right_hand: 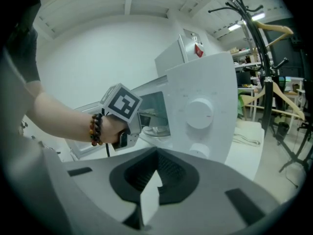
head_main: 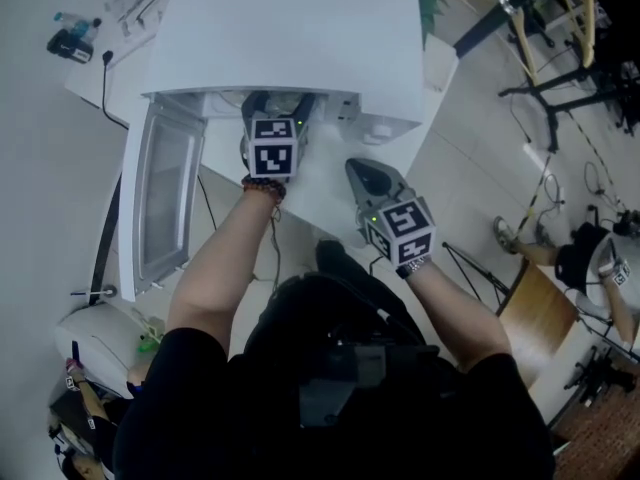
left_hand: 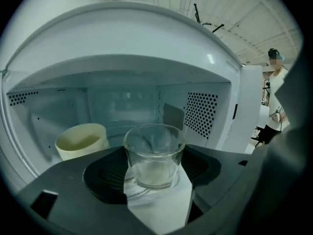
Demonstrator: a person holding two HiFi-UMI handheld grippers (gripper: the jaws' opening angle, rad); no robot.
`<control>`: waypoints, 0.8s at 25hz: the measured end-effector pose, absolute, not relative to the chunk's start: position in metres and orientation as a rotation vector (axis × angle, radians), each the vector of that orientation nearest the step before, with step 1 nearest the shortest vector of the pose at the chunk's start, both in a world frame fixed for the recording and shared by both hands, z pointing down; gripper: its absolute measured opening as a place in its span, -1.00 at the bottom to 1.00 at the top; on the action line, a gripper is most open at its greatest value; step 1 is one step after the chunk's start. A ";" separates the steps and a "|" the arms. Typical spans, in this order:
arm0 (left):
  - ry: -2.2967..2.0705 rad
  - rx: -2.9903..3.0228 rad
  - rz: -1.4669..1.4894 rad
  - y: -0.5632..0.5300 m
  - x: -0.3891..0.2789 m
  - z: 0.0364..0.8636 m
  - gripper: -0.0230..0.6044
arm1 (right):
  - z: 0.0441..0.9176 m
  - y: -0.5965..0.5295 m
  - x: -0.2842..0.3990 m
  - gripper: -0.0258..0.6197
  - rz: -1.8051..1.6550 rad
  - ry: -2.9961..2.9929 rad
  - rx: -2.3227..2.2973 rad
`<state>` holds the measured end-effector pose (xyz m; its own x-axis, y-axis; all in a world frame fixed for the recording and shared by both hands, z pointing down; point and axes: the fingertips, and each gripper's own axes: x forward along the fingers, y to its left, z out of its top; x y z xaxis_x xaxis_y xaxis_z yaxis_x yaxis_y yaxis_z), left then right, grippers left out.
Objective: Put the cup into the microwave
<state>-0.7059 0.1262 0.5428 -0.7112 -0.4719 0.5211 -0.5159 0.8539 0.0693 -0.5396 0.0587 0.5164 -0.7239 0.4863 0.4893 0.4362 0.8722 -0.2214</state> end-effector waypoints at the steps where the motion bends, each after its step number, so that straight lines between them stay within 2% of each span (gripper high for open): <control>1: -2.489 0.720 0.109 0.125 -0.709 0.544 0.14 | 0.517 0.060 -0.541 -0.92 0.125 -2.486 -0.675; 20: -2.478 0.684 0.121 0.120 -0.742 0.567 0.14 | 0.529 0.068 -0.560 -0.92 0.151 -2.452 -0.720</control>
<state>-0.7420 0.1197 0.5666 -0.7125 -0.4465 0.5413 -0.4972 0.8656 0.0594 -0.5600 0.0682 0.5294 -0.6903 0.5268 0.4959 0.4621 0.8484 -0.2581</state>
